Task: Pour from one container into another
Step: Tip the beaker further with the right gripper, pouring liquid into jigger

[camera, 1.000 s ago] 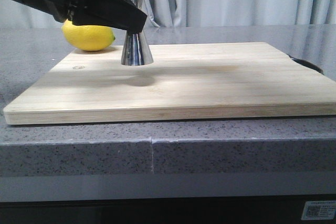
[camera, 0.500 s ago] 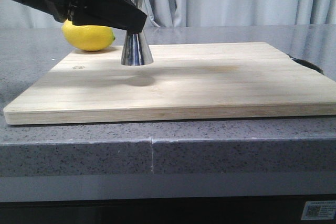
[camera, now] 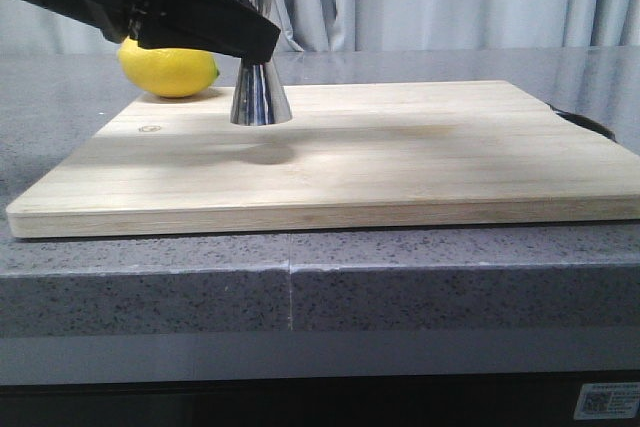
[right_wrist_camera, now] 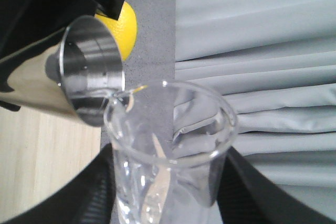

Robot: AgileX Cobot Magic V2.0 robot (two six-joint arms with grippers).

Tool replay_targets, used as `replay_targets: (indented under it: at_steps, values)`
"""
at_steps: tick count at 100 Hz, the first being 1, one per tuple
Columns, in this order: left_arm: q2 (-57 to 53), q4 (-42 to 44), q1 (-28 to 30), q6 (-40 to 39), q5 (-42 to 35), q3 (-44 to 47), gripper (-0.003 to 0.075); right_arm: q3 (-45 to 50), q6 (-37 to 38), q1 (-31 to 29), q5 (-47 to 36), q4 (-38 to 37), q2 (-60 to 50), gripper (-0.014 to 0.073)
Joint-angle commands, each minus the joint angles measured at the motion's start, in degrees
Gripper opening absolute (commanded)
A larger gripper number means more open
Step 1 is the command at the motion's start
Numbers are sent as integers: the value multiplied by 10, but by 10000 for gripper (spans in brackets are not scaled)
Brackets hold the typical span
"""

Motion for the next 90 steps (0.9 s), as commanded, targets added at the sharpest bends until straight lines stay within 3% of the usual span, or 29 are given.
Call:
replay_targets:
  at_steps: [1, 90]
  values:
    - [-30, -43, -4, -3, 27, -18, -10, -22, -2, 1, -4, -9, -23, 216]
    - [-30, -43, -4, -3, 27, -18, -10, -22, -2, 1, -4, -43, -23, 216]
